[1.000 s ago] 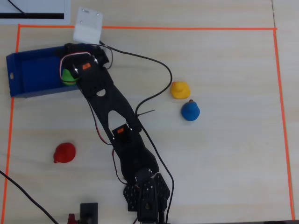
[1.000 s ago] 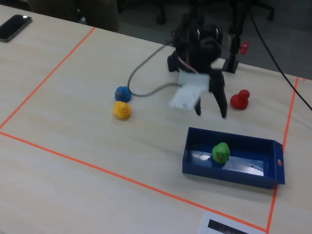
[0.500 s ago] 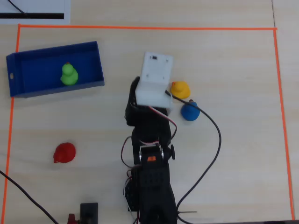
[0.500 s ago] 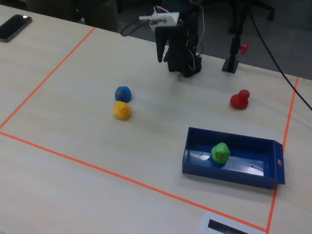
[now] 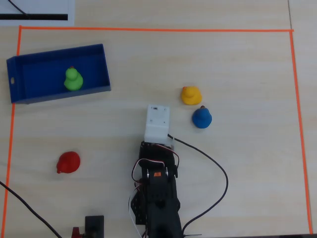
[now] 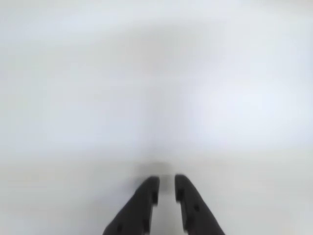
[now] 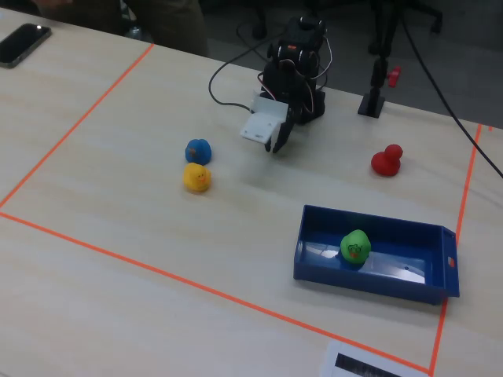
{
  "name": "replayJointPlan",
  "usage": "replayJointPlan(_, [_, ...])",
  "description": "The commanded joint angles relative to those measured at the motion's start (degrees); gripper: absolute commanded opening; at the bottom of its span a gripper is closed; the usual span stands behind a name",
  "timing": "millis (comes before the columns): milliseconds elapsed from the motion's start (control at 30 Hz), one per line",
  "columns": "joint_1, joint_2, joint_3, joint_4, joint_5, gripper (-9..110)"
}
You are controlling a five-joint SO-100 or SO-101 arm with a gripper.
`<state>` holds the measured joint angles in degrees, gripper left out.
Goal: Grasp green duck and put it into box.
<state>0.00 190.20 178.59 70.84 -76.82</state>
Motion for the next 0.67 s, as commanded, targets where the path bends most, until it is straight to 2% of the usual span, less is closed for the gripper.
replayJointPlan(0, [1.7,-0.4,-0.4,4.3,0.4,1])
replayJointPlan(633, [1.4,-0.4,-0.4,4.5,0.5,2])
